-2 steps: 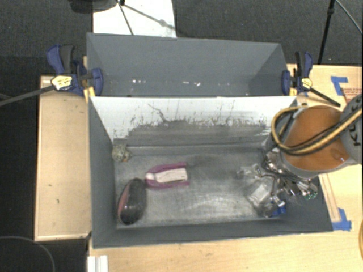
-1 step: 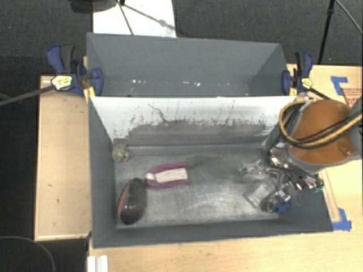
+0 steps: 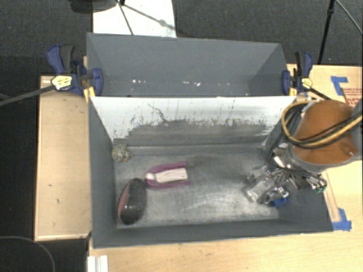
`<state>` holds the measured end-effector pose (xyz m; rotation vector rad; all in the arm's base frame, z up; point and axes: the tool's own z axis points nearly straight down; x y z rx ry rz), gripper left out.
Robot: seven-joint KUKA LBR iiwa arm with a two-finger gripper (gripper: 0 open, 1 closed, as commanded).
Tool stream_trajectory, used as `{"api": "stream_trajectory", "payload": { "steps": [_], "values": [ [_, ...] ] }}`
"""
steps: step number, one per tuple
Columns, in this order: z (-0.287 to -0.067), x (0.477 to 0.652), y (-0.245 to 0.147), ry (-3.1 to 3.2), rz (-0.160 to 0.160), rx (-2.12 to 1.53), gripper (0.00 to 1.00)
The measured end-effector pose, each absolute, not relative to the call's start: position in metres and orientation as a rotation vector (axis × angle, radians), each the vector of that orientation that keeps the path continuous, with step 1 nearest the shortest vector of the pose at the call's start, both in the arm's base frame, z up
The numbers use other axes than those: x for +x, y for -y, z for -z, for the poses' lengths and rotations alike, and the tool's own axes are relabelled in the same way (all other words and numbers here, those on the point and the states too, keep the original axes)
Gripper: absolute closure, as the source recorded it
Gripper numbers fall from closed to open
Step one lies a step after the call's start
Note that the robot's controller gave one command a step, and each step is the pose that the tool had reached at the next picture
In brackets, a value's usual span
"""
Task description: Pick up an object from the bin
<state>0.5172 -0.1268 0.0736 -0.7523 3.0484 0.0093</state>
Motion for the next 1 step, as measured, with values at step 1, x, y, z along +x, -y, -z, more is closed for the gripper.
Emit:
{"api": "stream_trajectory", "payload": {
  "steps": [1],
  "values": [
    [-0.2297, 0.5167, 0.1284, -3.055, 0.007, -0.686, 1.00]
  ]
}}
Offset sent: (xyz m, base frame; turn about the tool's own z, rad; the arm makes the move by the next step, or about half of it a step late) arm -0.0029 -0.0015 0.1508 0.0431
